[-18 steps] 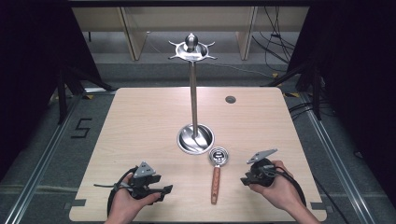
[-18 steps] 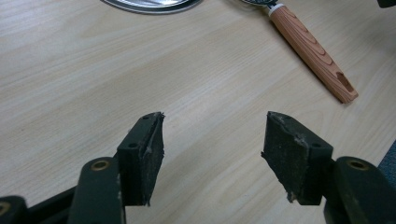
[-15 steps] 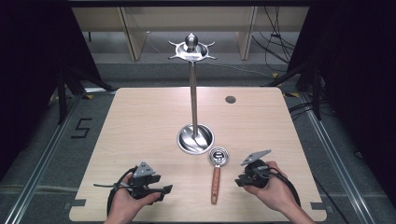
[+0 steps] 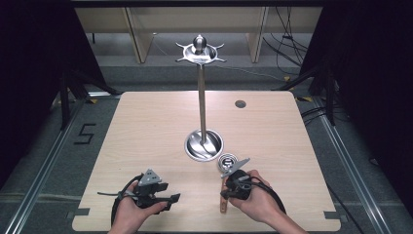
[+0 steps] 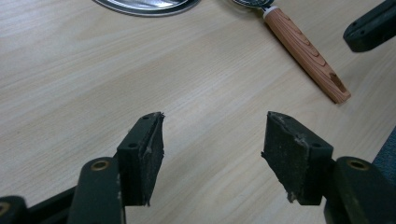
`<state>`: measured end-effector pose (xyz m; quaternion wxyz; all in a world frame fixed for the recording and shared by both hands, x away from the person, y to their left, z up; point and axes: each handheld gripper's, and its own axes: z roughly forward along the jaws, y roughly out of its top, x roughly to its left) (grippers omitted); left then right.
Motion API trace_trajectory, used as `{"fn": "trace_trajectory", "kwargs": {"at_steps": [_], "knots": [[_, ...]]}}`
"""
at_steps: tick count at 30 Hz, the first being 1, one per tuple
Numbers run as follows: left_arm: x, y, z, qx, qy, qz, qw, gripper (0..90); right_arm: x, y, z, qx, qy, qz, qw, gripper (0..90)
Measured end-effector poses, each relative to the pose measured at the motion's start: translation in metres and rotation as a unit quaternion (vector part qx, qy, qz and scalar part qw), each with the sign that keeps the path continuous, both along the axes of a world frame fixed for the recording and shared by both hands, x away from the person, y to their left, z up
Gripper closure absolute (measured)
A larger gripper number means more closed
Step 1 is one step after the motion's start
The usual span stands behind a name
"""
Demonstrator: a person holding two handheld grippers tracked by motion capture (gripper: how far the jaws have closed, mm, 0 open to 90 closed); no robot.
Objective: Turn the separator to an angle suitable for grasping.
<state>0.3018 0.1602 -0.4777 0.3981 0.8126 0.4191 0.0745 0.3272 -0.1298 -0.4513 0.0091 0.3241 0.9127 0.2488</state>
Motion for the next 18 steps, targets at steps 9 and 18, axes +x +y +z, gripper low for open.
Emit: {"fn": "trace_trajectory", "kwargs": {"at_steps": [9, 18], "knots": [[0.000, 0.000, 0.001, -0.002, -0.001, -0.001, 1.0000, 37.1, -0.007, 0.025, -0.011, -0.011, 0.016, 0.026, 0.9995, 90.0], [0.000, 0.000, 0.001, -0.002, -0.001, -0.001, 1.0000, 37.0, -0.011, 0.028, -0.021, -0.043, 0.008, 0.029, 0.9986, 90.0]]}}
